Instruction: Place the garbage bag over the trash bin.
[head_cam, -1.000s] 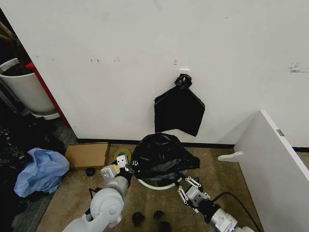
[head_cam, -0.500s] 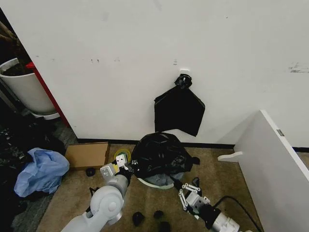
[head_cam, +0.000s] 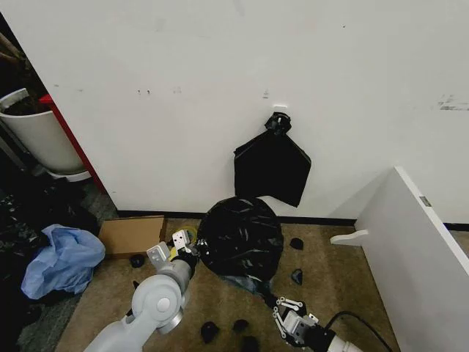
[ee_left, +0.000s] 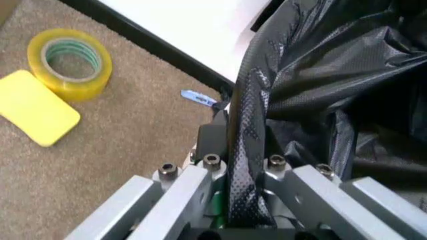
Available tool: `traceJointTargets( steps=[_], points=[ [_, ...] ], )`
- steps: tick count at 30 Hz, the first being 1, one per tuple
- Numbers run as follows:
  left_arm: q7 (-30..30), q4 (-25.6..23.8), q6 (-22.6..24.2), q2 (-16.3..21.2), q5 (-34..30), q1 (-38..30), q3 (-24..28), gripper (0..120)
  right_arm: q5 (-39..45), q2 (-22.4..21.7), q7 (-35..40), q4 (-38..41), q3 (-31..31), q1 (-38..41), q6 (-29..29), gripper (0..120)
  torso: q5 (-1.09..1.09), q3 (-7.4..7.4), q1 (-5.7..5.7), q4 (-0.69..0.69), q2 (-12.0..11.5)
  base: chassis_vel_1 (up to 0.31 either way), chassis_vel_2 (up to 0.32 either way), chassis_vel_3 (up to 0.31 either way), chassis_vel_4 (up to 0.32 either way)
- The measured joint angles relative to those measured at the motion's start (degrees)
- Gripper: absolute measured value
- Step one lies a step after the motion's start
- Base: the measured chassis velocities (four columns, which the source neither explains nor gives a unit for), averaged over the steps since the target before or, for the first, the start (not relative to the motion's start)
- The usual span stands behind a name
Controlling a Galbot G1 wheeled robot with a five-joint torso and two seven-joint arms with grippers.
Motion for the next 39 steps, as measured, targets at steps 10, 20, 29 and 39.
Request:
traceJointTargets(
  steps=[10,20,29,39],
  points=[
    [-0.99,-1.08,0.05,-0.26,-2.10,-0.16,-0.09,1,-2.67,1.92,0.00,-4.93,-3.42,6.32,-1.29,0,0.00,0.00,0.00,0.00,0.00,0.000,0.000,0.000,0.000],
    [-1.36,-1.54,0.24,-0.38,-2.79,0.06,-0.21,1,-4.27,0.76,-0.48,-8.26,-4.21,6.78,-2.55,0,0.00,0.00,0.00,0.00,0.00,0.000,0.000,0.000,0.000],
    [-1.51,-2.02,0.59,-0.04,-3.51,0.45,-0.37,1,-4.15,0.53,-0.80,-9.92,-3.99,6.90,-2.19,0,0.00,0.00,0.00,0.00,0.00,0.000,0.000,0.000,0.000],
    [-1.67,0.11,0.51,-0.19,-3.20,-0.09,-0.39,1,0.32,0.04,-2.60,-7.81,-2.64,5.07,1.53,25,0.00,0.00,0.00,0.00,0.00,0.000,0.000,0.000,0.000]
  ],
)
